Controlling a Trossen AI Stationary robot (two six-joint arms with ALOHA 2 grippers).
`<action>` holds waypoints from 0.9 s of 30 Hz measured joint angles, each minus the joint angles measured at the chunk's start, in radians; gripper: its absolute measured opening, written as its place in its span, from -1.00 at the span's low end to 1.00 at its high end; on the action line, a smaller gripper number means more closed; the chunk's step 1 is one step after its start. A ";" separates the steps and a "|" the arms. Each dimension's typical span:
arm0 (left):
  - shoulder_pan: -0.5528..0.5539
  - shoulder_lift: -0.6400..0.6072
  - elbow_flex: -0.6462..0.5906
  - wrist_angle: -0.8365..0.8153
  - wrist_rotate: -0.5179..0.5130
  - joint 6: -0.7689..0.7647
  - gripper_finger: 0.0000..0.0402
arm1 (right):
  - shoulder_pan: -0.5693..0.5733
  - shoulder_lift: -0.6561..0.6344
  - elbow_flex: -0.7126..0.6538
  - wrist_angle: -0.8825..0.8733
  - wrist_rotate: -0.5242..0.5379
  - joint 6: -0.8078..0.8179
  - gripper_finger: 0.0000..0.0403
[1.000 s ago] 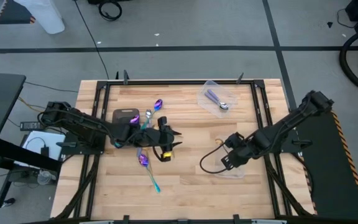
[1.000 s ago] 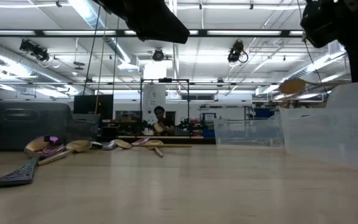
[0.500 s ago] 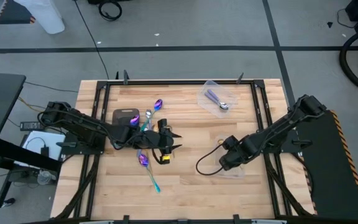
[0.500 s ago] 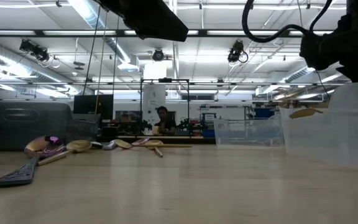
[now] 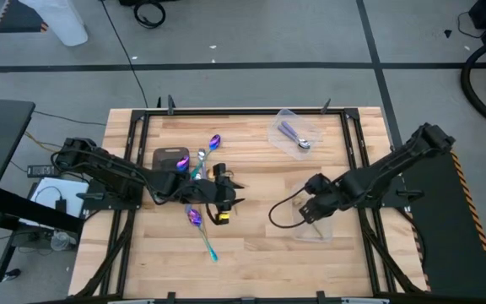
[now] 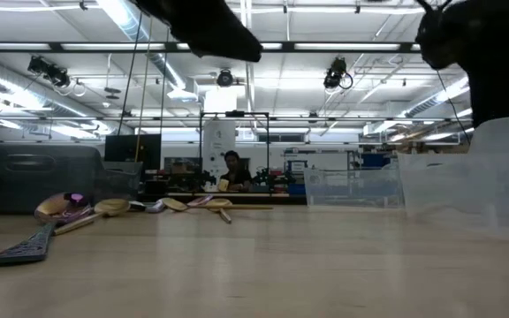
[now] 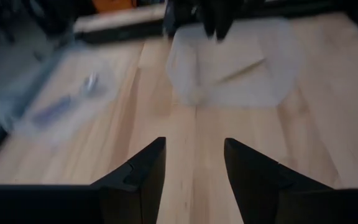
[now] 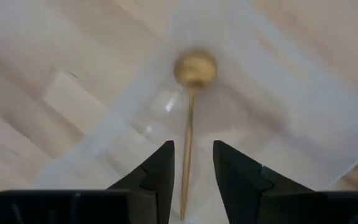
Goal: Sort silverware by color (type)
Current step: Put the gold spoon into the bottom transparent bin
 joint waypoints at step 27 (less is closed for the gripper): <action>0.324 0.290 0.001 -0.126 0.226 0.091 -0.25 | -0.039 -0.040 0.001 0.254 0.205 -0.560 -0.42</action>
